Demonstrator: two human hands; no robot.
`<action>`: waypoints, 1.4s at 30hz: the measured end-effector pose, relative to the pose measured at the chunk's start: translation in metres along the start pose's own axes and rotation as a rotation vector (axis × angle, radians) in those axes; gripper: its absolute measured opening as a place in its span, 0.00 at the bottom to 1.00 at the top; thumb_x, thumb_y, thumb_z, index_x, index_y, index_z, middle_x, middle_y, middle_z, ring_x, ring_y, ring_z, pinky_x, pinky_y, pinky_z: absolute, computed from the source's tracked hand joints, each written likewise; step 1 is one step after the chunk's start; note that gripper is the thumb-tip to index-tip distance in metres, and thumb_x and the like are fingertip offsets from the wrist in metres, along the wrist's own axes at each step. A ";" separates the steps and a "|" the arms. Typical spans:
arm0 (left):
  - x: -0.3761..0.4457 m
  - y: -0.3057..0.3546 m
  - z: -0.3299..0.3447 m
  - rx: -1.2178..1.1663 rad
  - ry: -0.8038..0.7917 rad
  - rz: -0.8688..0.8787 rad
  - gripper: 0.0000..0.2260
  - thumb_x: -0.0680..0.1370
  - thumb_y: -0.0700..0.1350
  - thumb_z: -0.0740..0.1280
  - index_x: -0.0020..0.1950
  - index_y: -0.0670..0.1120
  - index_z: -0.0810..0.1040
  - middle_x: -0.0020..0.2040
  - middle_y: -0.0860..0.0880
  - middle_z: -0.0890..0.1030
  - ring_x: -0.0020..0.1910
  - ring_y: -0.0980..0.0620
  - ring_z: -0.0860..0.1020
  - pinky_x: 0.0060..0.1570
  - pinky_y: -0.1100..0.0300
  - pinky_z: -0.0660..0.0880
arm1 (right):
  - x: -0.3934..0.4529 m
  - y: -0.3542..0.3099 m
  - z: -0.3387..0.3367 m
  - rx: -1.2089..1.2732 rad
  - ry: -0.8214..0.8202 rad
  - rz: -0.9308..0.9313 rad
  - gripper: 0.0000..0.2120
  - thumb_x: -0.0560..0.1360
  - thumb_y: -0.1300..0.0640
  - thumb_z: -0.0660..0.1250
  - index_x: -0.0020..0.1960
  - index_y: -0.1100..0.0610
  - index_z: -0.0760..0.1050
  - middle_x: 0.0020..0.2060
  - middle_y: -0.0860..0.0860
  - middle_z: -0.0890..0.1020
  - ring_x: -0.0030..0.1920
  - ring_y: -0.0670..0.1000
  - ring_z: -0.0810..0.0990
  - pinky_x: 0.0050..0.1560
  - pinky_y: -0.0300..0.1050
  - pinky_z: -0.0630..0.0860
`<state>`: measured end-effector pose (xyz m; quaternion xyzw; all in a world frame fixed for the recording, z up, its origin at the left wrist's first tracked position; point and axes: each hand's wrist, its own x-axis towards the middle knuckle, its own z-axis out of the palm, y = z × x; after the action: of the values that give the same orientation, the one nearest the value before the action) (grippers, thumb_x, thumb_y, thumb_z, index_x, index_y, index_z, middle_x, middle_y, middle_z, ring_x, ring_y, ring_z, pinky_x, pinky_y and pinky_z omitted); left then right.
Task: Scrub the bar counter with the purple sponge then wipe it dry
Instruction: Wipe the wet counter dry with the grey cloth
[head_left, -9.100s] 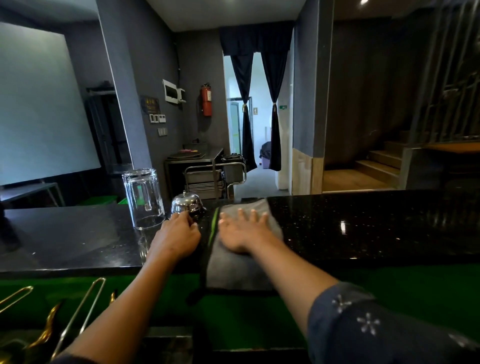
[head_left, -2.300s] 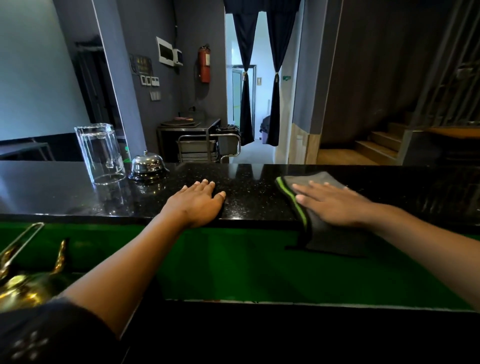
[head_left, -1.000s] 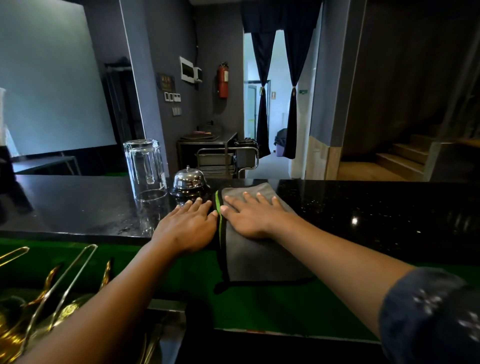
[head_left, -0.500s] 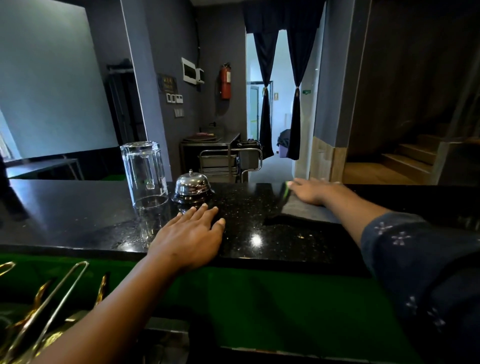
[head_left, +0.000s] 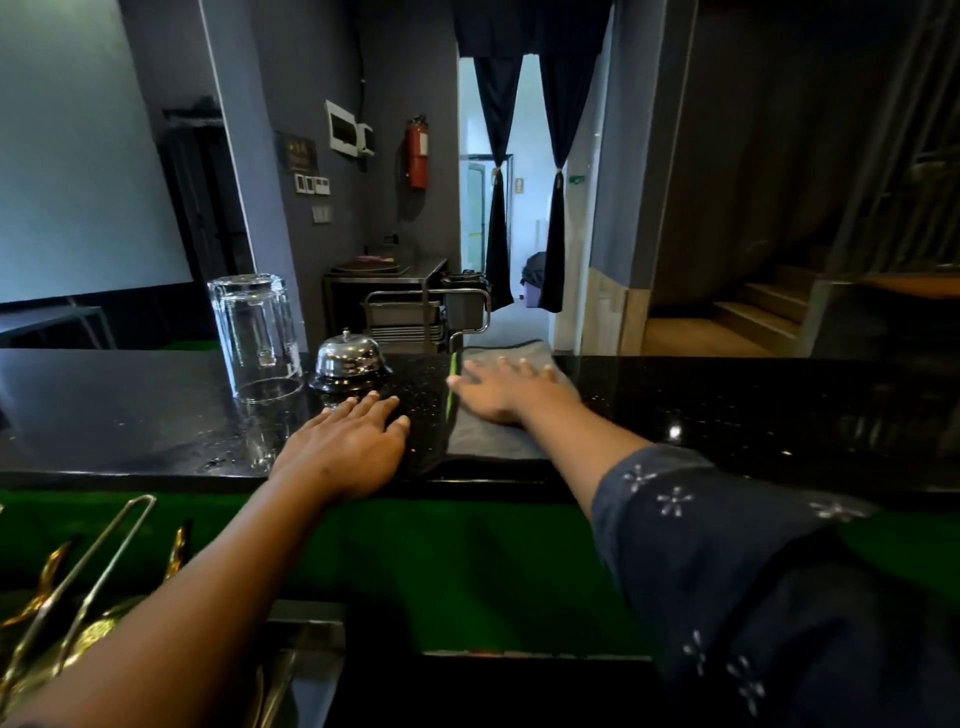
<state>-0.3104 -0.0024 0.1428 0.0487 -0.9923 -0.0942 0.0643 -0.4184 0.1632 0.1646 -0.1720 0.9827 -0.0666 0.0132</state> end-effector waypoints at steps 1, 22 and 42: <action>0.001 0.000 0.000 0.005 -0.001 -0.003 0.25 0.79 0.60 0.44 0.76 0.56 0.51 0.77 0.54 0.49 0.75 0.54 0.49 0.72 0.55 0.45 | -0.007 0.001 0.001 0.003 -0.011 -0.018 0.32 0.76 0.31 0.41 0.76 0.42 0.47 0.77 0.56 0.47 0.75 0.62 0.45 0.70 0.67 0.39; 0.011 -0.003 0.006 0.043 0.023 -0.028 0.26 0.79 0.60 0.46 0.76 0.53 0.54 0.77 0.51 0.53 0.75 0.50 0.51 0.72 0.50 0.49 | -0.110 0.094 -0.005 -0.025 0.024 0.186 0.34 0.74 0.29 0.39 0.77 0.42 0.45 0.77 0.56 0.46 0.75 0.63 0.45 0.70 0.68 0.40; -0.054 0.110 0.018 -0.027 0.096 0.184 0.24 0.81 0.55 0.48 0.75 0.48 0.58 0.76 0.47 0.57 0.75 0.50 0.53 0.72 0.52 0.45 | -0.163 0.214 -0.016 0.025 0.102 0.352 0.30 0.75 0.31 0.39 0.75 0.37 0.50 0.77 0.51 0.51 0.76 0.57 0.50 0.70 0.63 0.42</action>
<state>-0.2688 0.1138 0.1400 -0.0389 -0.9869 -0.0990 0.1210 -0.3375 0.4201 0.1518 0.0064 0.9962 -0.0840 -0.0230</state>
